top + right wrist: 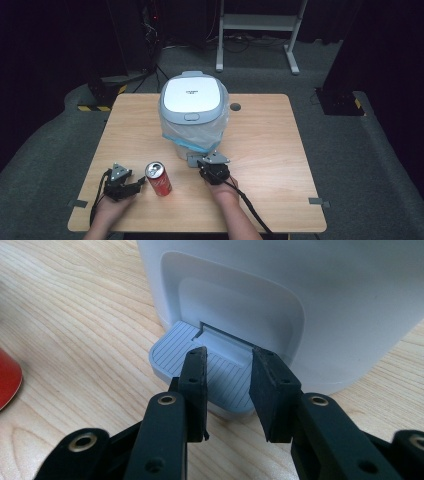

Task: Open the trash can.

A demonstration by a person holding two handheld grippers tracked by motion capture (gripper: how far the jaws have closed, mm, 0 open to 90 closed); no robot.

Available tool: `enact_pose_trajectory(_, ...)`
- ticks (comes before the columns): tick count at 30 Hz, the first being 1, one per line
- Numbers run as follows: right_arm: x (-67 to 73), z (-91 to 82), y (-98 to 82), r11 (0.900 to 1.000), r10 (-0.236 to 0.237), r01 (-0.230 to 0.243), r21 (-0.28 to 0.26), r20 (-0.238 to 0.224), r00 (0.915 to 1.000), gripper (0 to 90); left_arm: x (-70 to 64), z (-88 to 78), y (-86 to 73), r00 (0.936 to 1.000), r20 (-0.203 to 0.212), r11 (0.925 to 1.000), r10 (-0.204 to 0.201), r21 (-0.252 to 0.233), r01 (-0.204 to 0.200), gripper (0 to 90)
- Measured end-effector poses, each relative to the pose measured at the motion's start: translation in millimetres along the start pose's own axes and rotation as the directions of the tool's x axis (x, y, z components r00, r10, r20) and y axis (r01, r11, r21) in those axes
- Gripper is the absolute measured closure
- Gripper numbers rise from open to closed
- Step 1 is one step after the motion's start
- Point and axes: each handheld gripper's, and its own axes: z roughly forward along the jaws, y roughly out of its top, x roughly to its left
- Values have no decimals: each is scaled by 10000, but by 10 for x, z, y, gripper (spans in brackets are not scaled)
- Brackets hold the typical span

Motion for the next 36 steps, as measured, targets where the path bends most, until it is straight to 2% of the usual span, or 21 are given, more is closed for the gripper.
enact_pose_trajectory(15, 7, 21, 16, 9998, -34, 33, 208, 50, 10000, 681, 8, 3, 3, 9998, 173, 10000, 59, 18, -60, 360)
enact_pose_trajectory(22, 5, 42, 30, 9989, -10, 9, 459, 28, 10000, 680, 5, 4, 2, 9998, 196, 10000, 60, 11, -61, 355)
enact_pose_trajectory(25, 19, 64, 40, 9975, -129, 121, 694, 109, 9999, 680, 21, -9, -6, 9997, 230, 9999, 96, 47, -97, 352)
enact_pose_trajectory(29, 33, 92, 54, 9944, -265, 243, 1031, 205, 9994, 680, 32, -38, -17, 9997, 228, 9999, 64, -133, -61, 346)
enact_pose_trajectory(32, 50, 100, 56, 9936, -447, 412, 1056, 305, 9985, 680, 70, -86, -30, 9992, 370, 9996, -180, -229, 189, 346)
enact_pose_trajectory(36, 44, 104, 58, 9939, -338, 309, 1061, 261, 9991, 679, 129, -157, -33, 9983, 491, 9991, -325, -240, 337, 342)
